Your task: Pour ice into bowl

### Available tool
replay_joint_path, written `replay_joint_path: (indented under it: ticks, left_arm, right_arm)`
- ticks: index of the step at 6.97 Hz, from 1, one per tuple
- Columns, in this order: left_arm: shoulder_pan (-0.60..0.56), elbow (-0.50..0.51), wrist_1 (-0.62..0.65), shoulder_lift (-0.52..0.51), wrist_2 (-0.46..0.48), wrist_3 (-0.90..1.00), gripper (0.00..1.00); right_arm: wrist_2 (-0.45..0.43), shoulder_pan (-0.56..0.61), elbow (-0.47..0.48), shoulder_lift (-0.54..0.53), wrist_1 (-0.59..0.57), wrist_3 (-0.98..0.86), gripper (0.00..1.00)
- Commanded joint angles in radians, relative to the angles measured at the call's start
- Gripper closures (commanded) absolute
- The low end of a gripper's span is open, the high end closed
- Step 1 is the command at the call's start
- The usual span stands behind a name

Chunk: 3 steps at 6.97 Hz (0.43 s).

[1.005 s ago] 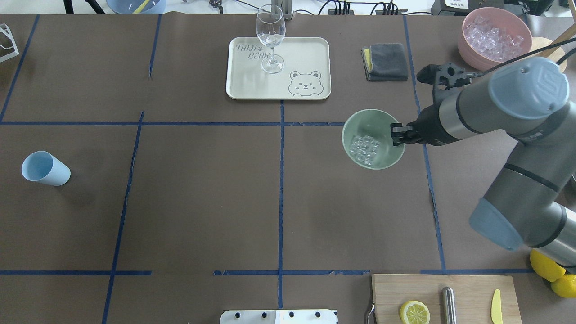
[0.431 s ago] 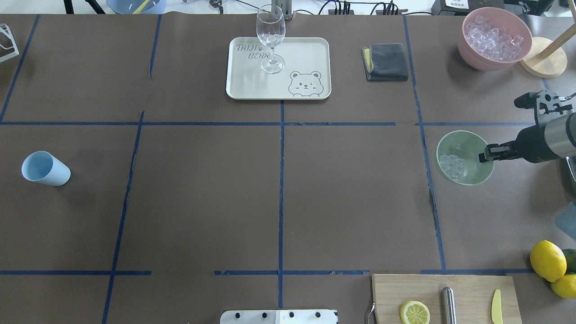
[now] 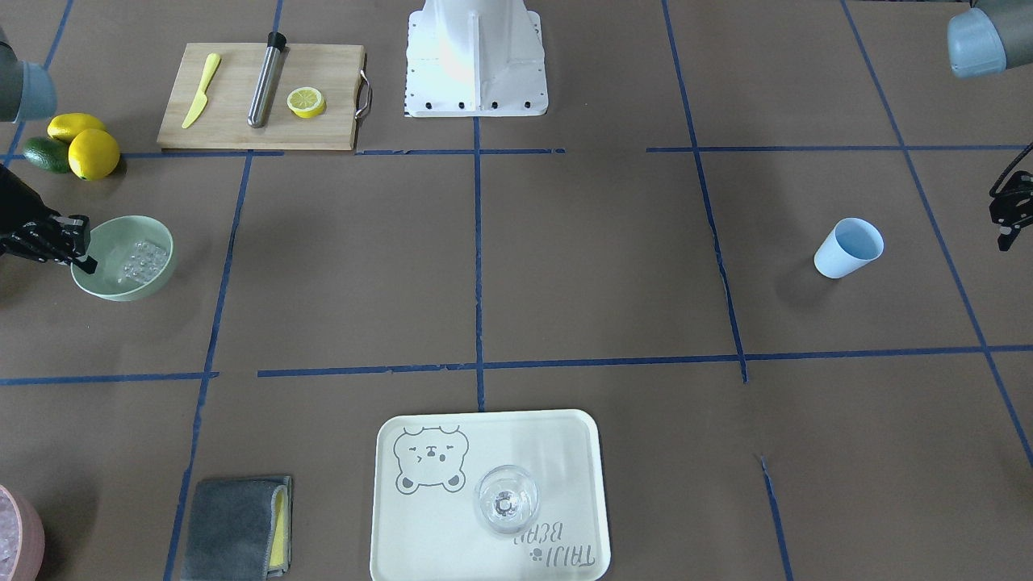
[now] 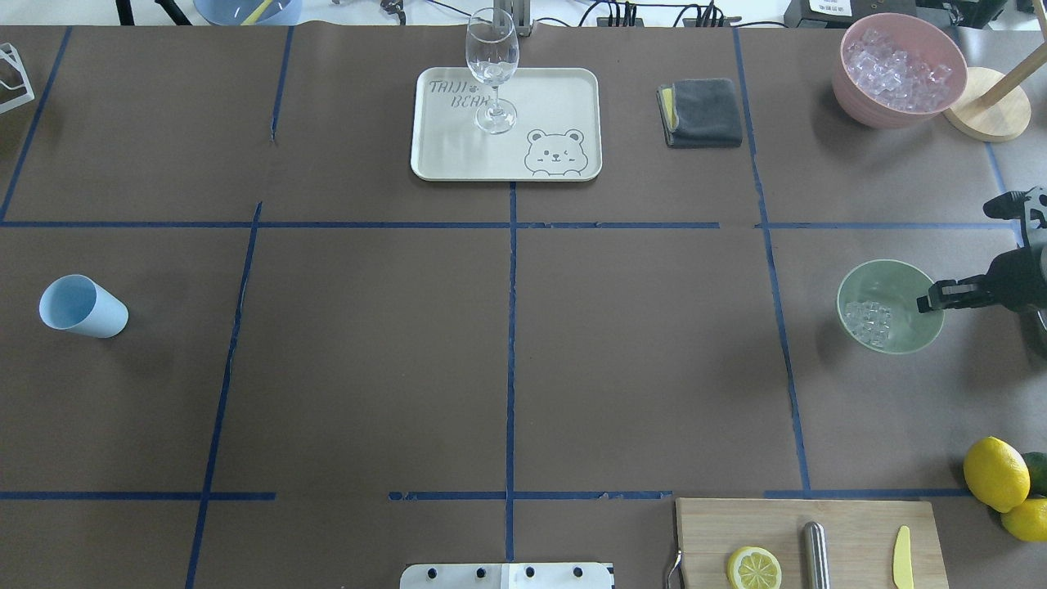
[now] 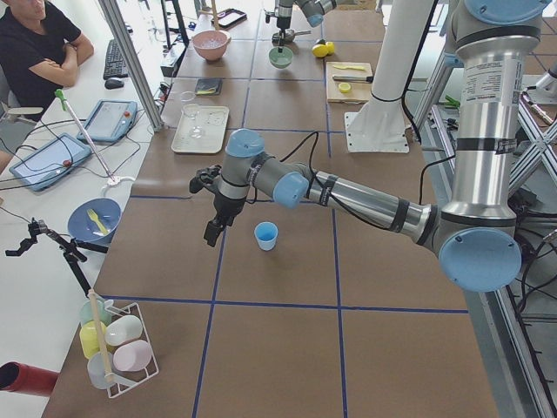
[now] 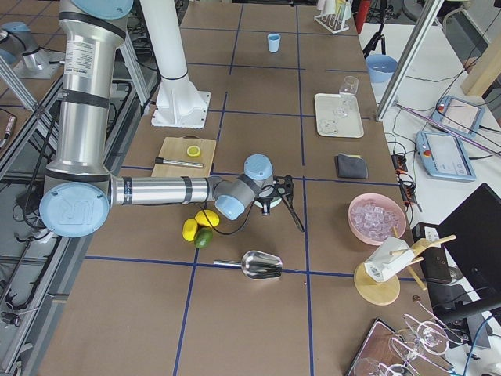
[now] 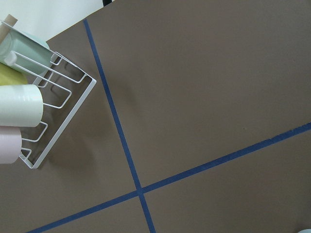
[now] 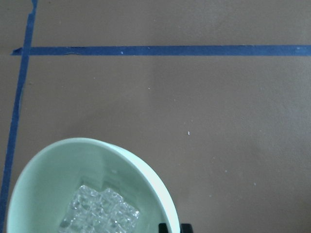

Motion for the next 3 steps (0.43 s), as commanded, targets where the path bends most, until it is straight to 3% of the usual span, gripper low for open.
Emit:
replay_joint_path:
  ticks: [1, 3]
  left_arm:
    - [0.0, 0.0, -0.002, -0.003, 0.0, -0.002, 0.0]
    - [0.0, 0.002, -0.002, -0.003, 0.0, -0.002, 0.0]
  right_arm:
    - [0.012, 0.031, -0.012, -0.018, 0.0, -0.026, 0.0]
    - [0.014, 0.126, -0.003, -0.022, -0.111, -0.248, 0.0]
